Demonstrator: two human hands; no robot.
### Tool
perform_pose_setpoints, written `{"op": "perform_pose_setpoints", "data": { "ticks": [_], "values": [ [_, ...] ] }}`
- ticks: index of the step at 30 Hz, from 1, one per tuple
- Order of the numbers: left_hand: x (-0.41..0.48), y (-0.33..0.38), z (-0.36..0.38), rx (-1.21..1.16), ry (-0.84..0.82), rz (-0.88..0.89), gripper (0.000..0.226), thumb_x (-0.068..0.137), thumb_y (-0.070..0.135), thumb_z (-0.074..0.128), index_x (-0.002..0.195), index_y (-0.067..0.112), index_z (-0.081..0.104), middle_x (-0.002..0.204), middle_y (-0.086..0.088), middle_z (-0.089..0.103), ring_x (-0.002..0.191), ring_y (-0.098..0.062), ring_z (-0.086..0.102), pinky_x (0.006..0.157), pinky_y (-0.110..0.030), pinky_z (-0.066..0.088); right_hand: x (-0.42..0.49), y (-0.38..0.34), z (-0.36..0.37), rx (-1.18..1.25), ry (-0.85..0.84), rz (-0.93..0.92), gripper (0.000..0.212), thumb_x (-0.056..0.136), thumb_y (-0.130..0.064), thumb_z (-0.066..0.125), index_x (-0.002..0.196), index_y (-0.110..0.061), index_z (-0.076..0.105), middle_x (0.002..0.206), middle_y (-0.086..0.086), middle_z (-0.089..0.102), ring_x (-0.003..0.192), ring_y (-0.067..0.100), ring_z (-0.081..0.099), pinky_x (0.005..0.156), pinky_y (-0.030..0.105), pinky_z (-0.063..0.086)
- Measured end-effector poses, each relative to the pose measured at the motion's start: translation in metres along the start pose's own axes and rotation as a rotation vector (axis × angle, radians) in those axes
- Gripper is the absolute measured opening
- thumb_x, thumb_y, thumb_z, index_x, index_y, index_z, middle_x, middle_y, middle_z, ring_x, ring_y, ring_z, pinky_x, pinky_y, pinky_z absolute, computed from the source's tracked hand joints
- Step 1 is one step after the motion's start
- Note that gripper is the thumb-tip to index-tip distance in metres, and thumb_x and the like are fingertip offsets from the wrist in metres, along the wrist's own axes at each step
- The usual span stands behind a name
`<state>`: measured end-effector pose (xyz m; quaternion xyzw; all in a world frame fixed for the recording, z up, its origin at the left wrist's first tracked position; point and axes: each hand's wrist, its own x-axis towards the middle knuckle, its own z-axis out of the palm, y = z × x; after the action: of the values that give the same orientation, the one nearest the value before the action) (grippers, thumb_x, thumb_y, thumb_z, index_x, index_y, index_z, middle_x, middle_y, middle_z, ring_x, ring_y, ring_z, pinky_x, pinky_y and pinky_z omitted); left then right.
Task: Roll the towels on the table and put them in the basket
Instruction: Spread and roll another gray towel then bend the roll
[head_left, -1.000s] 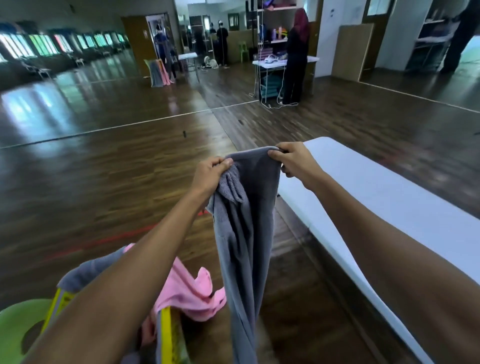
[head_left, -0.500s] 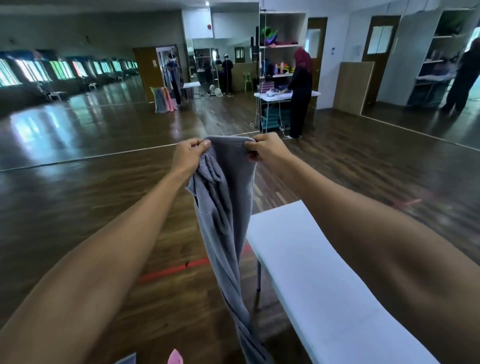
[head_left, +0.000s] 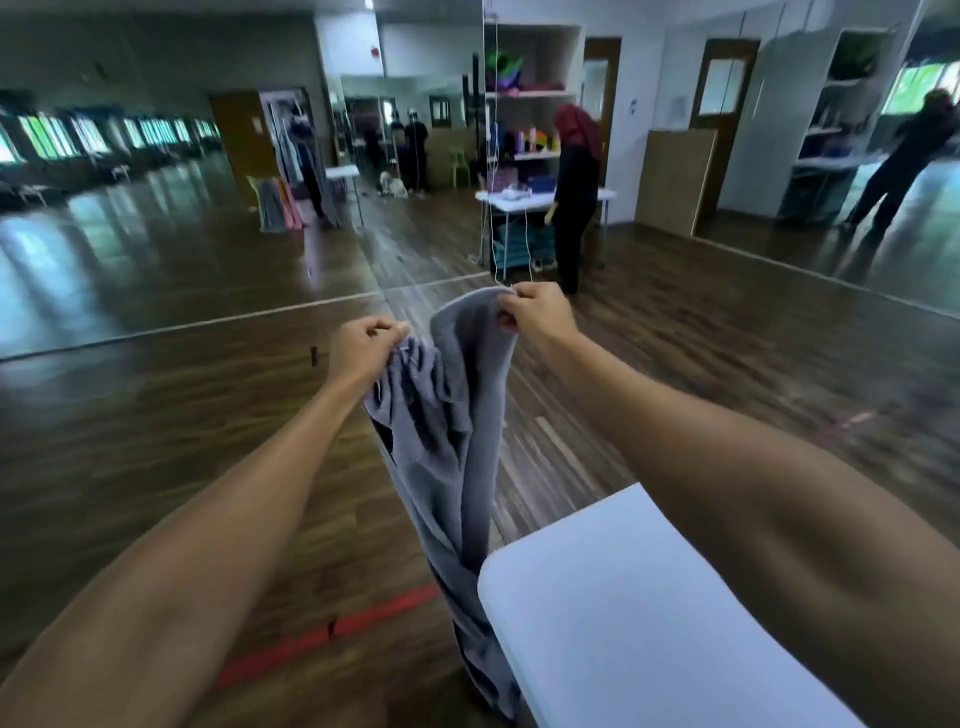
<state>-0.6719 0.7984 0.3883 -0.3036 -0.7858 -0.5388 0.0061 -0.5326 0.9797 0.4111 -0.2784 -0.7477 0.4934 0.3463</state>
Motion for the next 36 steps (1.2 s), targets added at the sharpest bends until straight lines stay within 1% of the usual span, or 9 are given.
{"op": "perform_pose_setpoints", "data": {
  "ticks": [4,10,13,17,20,26,29,31,36],
  "values": [
    [0.040,-0.068,0.014,0.146,0.076,-0.119,0.009,0.090,0.014,0.060,0.092,0.012,0.069,0.092,-0.006,0.068,0.082,-0.016,0.057,0.068,-0.022,0.036,0.055,0.060,-0.010,-0.112,0.083,0.089,0.018,0.074,-0.020,0.056,0.065,-0.009,0.067,0.066,0.009,0.069,0.079,0.032,0.071,0.075,0.050,0.057],
    [0.061,-0.138,0.024,0.201,0.127,-0.220,0.026,0.094,0.025,0.054,0.099,0.005,0.071,0.101,-0.013,0.070,0.097,-0.029,0.062,0.076,-0.029,0.039,0.089,0.141,-0.045,-0.156,0.221,0.187,0.024,0.091,-0.008,0.050,0.075,-0.012,0.067,0.076,0.010,0.066,0.067,0.019,0.065,0.071,0.035,0.057],
    [0.066,-0.154,0.031,0.204,0.199,-0.247,0.028,0.094,0.026,0.054,0.099,0.005,0.073,0.102,-0.016,0.070,0.100,-0.031,0.062,0.081,-0.032,0.042,0.093,0.171,-0.073,-0.243,0.266,0.228,0.022,0.089,-0.006,0.048,0.081,-0.009,0.069,0.078,0.010,0.065,0.083,0.031,0.069,0.077,0.044,0.056],
    [0.062,-0.165,0.039,0.182,0.269,-0.283,0.029,0.094,0.024,0.052,0.103,0.008,0.074,0.108,-0.015,0.070,0.102,-0.029,0.062,0.083,-0.032,0.043,0.081,0.207,-0.125,-0.352,0.348,0.284,0.031,0.088,-0.002,0.043,0.102,-0.003,0.071,0.091,0.013,0.067,0.092,0.028,0.064,0.077,0.027,0.052],
    [0.042,-0.170,0.051,0.127,0.278,-0.306,0.031,0.093,0.023,0.049,0.103,0.008,0.074,0.108,-0.013,0.071,0.104,-0.028,0.063,0.085,-0.032,0.045,0.049,0.229,-0.168,-0.399,0.414,0.327,0.035,0.088,0.002,0.040,0.109,0.000,0.068,0.108,0.023,0.067,0.105,0.035,0.061,0.085,0.034,0.046],
    [-0.089,-0.158,0.105,-0.012,0.106,-0.311,0.026,0.097,0.012,0.049,0.107,-0.001,0.070,0.101,-0.010,0.065,0.094,-0.016,0.055,0.067,-0.008,0.038,-0.075,0.276,-0.262,-0.435,0.482,0.469,0.033,0.091,0.004,0.041,0.115,0.006,0.064,0.116,0.028,0.062,0.109,0.039,0.057,0.079,0.033,0.041],
    [-0.177,-0.156,0.134,-0.145,0.050,-0.426,0.019,0.095,0.013,0.054,0.093,0.009,0.073,0.101,-0.011,0.067,0.095,-0.023,0.060,0.070,-0.019,0.046,-0.151,0.311,-0.319,-0.509,0.469,0.535,0.033,0.088,0.001,0.045,0.114,0.006,0.065,0.112,0.033,0.063,0.105,0.044,0.059,0.084,0.040,0.044],
    [-0.236,-0.154,0.150,-0.194,-0.036,-0.527,0.020,0.095,0.017,0.055,0.086,0.017,0.073,0.098,-0.013,0.066,0.083,-0.025,0.061,0.057,-0.025,0.049,-0.198,0.332,-0.356,-0.566,0.430,0.548,0.035,0.085,-0.004,0.045,0.110,0.006,0.067,0.106,0.035,0.063,0.100,0.047,0.060,0.084,0.043,0.046],
    [-0.381,-0.139,0.178,-0.100,-0.237,-0.667,0.023,0.098,0.010,0.051,0.105,-0.004,0.067,0.090,-0.014,0.059,0.061,-0.013,0.052,0.042,-0.015,0.045,-0.302,0.373,-0.433,-0.697,0.320,0.600,0.034,0.085,-0.003,0.042,0.104,0.008,0.067,0.101,0.036,0.063,0.098,0.051,0.059,0.086,0.047,0.046]
  ]
}}
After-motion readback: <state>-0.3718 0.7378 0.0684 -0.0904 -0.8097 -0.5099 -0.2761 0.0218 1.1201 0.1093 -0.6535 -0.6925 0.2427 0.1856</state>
